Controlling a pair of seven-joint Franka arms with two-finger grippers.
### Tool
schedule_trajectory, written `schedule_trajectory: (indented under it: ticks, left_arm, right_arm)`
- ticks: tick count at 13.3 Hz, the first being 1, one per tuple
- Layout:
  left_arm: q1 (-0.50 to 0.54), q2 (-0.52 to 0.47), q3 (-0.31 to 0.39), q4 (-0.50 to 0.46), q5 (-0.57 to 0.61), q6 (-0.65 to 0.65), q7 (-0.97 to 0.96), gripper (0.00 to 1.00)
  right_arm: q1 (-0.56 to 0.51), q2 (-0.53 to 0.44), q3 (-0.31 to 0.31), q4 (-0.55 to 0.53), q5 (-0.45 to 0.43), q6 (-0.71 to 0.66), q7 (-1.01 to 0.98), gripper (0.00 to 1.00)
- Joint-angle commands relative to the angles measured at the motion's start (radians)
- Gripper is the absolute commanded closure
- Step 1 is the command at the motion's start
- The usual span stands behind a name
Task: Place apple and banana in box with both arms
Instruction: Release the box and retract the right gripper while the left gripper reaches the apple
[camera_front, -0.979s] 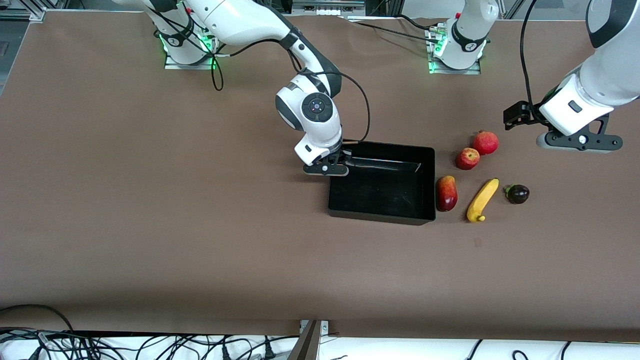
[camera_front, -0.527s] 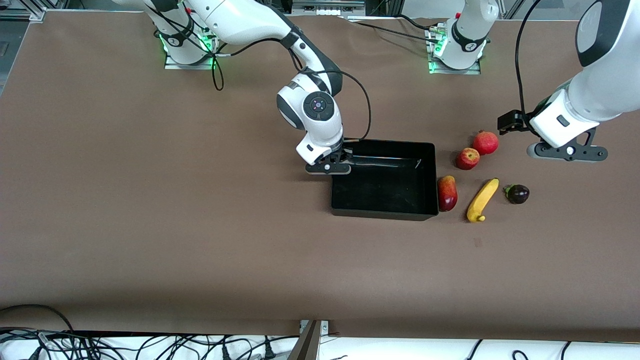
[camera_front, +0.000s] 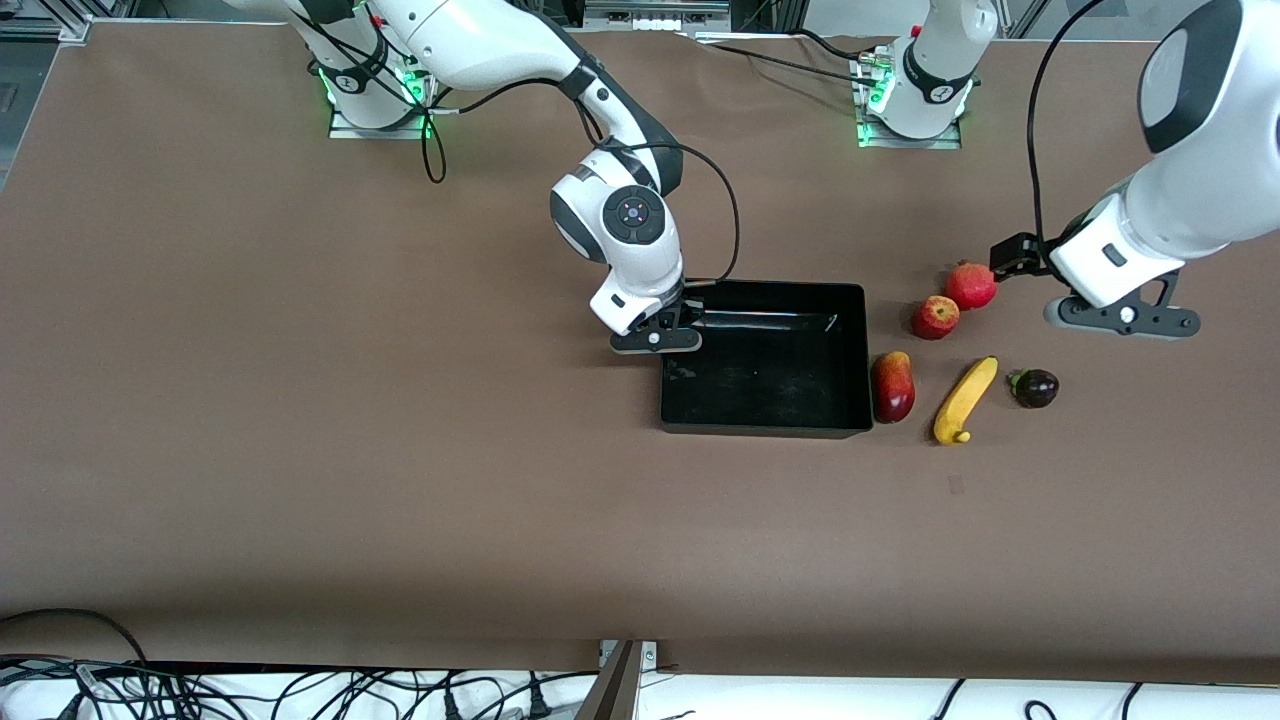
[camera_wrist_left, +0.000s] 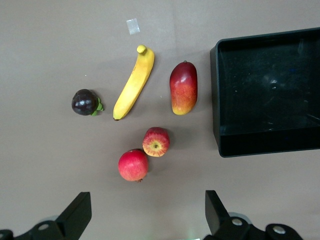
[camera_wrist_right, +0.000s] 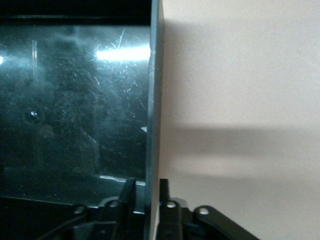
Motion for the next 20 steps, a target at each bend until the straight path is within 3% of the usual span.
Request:
schedule_trajectory:
  ticks: [1, 5, 9, 10, 12, 14, 17, 20]
  left_arm:
    - [0.006, -0.016, -0.005, -0.075, 0.016, 0.052, 0.03, 0.0]
    - [0.006, -0.016, -0.005, -0.138, 0.015, 0.095, 0.03, 0.0]
    - [0.031, -0.022, -0.005, -0.322, 0.016, 0.201, 0.088, 0.0]
    - [0.049, -0.022, -0.005, -0.357, 0.025, 0.216, 0.146, 0.0]
    - [0.107, -0.025, -0.006, -0.435, 0.024, 0.27, 0.185, 0.0]
    - [0.111, -0.045, -0.006, -0.578, 0.024, 0.496, 0.185, 0.0]
    - [0.103, 0.011, -0.016, -0.644, 0.016, 0.687, 0.165, 0.0]
    - [0.103, 0.072, -0.017, -0.727, 0.013, 0.869, 0.124, 0.0]
  right_arm:
    - [-0.019, -0.027, -0.006, 0.023, 0.014, -0.028, -0.022, 0.0]
    - [-0.12, -0.192, -0.012, 0.035, 0.013, -0.2, -0.13, 0.0]
    - [-0.309, -0.366, -0.023, 0.033, 0.034, -0.48, -0.322, 0.0]
    - [-0.332, -0.419, -0.033, 0.027, 0.055, -0.536, -0.359, 0.0]
    - [-0.354, -0.509, -0.114, 0.021, 0.094, -0.678, -0.454, 0.0]
    - [-0.354, -0.608, -0.191, -0.018, 0.091, -0.754, -0.516, 0.0]
    - [-0.354, -0.762, -0.295, -0.146, 0.077, -0.771, -0.637, 0.0]
    - [-0.357, -0.842, -0.316, -0.235, 0.022, -0.763, -0.654, 0.0]
